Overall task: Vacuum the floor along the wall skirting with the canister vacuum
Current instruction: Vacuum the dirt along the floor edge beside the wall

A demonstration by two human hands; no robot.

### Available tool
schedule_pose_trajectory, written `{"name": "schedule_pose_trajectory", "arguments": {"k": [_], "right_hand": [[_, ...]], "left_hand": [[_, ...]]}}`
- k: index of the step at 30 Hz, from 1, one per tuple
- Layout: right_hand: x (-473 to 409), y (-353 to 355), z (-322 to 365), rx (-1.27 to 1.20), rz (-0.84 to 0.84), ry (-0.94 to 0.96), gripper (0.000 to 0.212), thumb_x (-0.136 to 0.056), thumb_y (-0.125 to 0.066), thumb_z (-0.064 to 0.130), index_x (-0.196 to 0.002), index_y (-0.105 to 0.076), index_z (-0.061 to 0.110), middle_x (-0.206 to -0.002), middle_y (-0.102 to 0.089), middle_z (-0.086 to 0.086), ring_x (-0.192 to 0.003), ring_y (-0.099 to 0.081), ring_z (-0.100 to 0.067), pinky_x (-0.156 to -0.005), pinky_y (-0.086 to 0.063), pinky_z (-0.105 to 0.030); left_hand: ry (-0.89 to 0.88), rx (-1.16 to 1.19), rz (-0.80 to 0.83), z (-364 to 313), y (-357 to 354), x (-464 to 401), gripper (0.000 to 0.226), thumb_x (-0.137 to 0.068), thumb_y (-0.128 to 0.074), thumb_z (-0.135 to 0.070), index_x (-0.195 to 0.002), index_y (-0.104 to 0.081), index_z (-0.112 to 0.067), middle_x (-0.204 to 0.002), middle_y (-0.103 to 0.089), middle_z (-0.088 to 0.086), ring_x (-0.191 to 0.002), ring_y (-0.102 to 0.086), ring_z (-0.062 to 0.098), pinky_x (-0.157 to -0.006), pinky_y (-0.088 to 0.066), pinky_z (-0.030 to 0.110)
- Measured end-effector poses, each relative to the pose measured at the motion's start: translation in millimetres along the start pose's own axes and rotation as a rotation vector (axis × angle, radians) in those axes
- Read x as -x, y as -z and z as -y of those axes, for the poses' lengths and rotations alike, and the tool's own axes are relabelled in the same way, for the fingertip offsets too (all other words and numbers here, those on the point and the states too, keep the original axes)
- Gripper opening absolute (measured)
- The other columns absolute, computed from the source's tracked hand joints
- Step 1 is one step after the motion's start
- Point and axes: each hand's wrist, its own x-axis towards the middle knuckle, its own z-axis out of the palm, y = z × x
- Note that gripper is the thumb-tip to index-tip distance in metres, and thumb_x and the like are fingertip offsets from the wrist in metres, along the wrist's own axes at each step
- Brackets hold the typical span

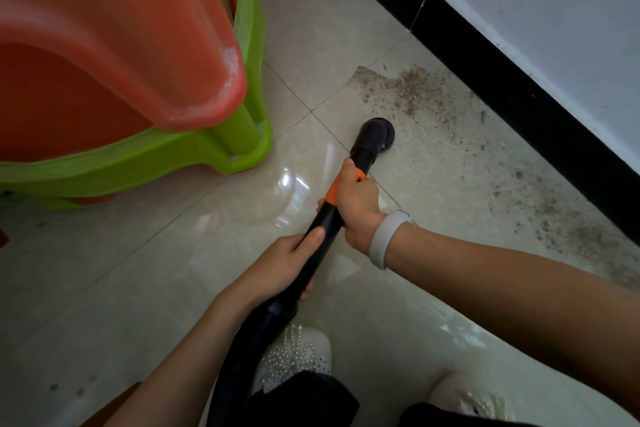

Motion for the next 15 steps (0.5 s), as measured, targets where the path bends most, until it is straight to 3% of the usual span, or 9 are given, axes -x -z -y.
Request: {"name": "schedule_pose_trajectory", "arguments": {"k": [3, 7, 11, 15], "right_hand": [[5, -4, 3, -0.049, 0.108, 0.020, 0.030, -0.099, -0.041, 0.039, -0.100, -0.042, 0.009, -0.068, -0.050, -0.008, -0.050, -0.056, -0.019, -0.059, -0.055, -0.036], [15, -10, -2, -0.080, 0.396, 0.011, 0.032, -0.101, -0.039, 0.037, -0.085, -0.039, 0.010, -0.062, -0.048, -0.010, -0.048, -0.054, -0.020, -0.053, -0.053, -0.031], [21, -10, -7, -0.060, 0.547, -0.127, 0.030, -0.100, -0.038, 0.041, -0.099, -0.037, 0.011, -0.062, -0.050, -0.009, -0.048, -0.054, -0.020, -0.053, -0.052, -0.030], [25, -9, -13, -0.010, 0.541, -0.205, 0.029, -0.100, -0.039, 0.040, -0.108, -0.036, 0.012, -0.060, -0.051, -0.009, -0.046, -0.054, -0.020, -0.055, -0.053, -0.030]], "left_hand": [[-0.004, 0.003, -0.064, 1, 3, 5, 0.039, -0.094, -0.040, -0.047, -0.073, -0.049, -0.015, -0.050, -0.056, 0.006, -0.043, -0.053, 0.022, -0.048, -0.044, 0.025], [-0.013, 0.034, -0.051, 8, 8, 19, 0.037, -0.094, -0.044, -0.042, -0.076, -0.046, -0.009, -0.054, -0.055, 0.009, -0.043, -0.055, 0.022, -0.045, -0.046, 0.025], [-0.040, -0.061, -0.006, 18, 11, 26, 0.040, -0.091, -0.050, -0.048, -0.074, -0.047, -0.012, -0.060, -0.056, 0.002, -0.051, -0.058, 0.013, -0.054, -0.047, 0.027], [-0.062, -0.220, 0.049, 23, 14, 26, 0.034, -0.094, -0.048, -0.041, -0.070, -0.048, -0.017, -0.065, -0.050, -0.007, -0.059, -0.049, 0.002, -0.061, -0.039, 0.020]]}}
